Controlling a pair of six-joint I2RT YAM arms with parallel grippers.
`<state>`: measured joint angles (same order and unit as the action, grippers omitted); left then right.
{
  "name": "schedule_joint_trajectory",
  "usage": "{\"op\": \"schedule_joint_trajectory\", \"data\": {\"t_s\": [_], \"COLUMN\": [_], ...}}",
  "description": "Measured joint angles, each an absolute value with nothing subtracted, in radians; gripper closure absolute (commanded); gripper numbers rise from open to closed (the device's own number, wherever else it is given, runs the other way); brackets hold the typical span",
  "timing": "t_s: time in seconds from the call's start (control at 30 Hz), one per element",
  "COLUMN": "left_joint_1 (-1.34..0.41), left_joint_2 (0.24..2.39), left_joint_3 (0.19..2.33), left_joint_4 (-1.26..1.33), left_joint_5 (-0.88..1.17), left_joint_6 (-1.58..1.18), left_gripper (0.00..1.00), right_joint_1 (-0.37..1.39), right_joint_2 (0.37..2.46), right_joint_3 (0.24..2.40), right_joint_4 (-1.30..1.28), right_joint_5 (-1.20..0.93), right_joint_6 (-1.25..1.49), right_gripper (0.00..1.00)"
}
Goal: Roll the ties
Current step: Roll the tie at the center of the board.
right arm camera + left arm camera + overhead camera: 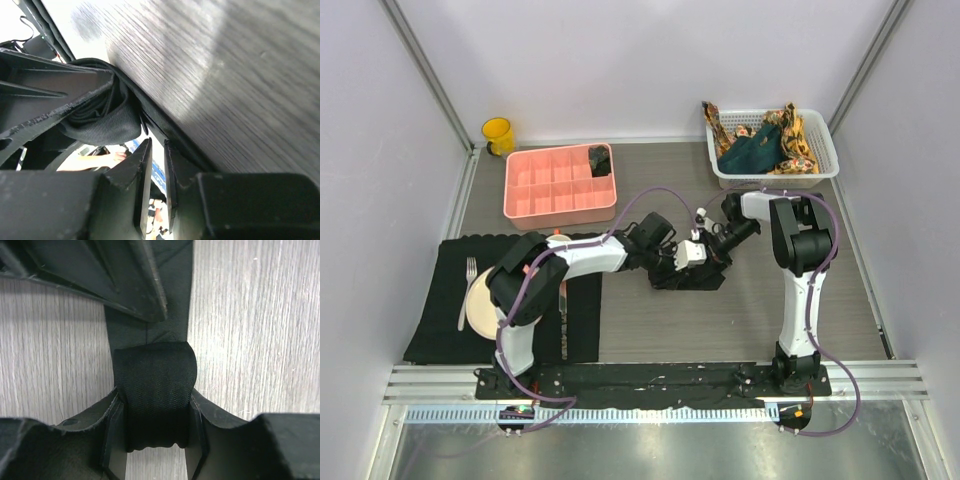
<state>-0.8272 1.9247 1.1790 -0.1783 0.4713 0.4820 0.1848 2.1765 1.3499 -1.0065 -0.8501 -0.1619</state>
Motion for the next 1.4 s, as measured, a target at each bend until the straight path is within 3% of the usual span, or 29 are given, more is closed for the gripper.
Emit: {"op": "schedule_joint_trajectory", "data": {"t_s": [0.33, 0.53, 0.8, 0.93, 0.97, 1.1, 1.2, 1.27, 1.4], "left_joint_1": [-0.839, -0.850, -0.852, -0.852, -0.852, -0.853, -0.853, -0.854, -0.854], "left_joint_2": [1.927, 1.951, 1.953, 1.957, 1.958, 1.960, 1.961, 1.961, 1.961], "left_joint_3": [1.213, 1.257, 1.261, 1.267, 1.268, 1.271, 1.272, 1.272, 1.272], "left_joint_4": [-0.251, -0.301, -0.308, -0.316, -0.317, -0.322, -0.322, -0.322, -0.328], "left_joint_5": [0.411, 0.392, 0.391, 0.392, 0.392, 0.390, 0.389, 0.392, 0.397], "left_joint_6": [0.408, 0.436, 0.455, 0.457, 0.457, 0.463, 0.471, 0.484, 0.529], "left_gripper": [0.71, 0.66, 0.63, 0.62, 0.61, 0.59, 0.53, 0.41, 0.31], "right_joint_1": [0.188, 0.188, 0.222, 0.255, 0.262, 0.271, 0.259, 0.253, 0.233], "right_joint_2": [2.154, 2.141, 2.070, 2.073, 2.075, 2.084, 2.096, 2.110, 2.143], "right_joint_3": [1.314, 1.314, 1.312, 1.312, 1.312, 1.307, 1.304, 1.304, 1.296], "right_joint_4": [-0.968, -0.973, -0.940, -0.923, -0.918, -0.907, -0.910, -0.913, -0.918], "right_joint_5": [-0.852, -0.923, -0.964, -0.968, -0.969, -0.982, -0.995, -1.001, -0.993], "right_joint_6": [-0.128, -0.120, -0.104, -0.097, -0.094, -0.078, -0.064, -0.057, -0.052], "right_gripper": [0.74, 0.41, 0.41, 0.51, 0.65, 0.97, 0.99, 0.99, 0.99]}}
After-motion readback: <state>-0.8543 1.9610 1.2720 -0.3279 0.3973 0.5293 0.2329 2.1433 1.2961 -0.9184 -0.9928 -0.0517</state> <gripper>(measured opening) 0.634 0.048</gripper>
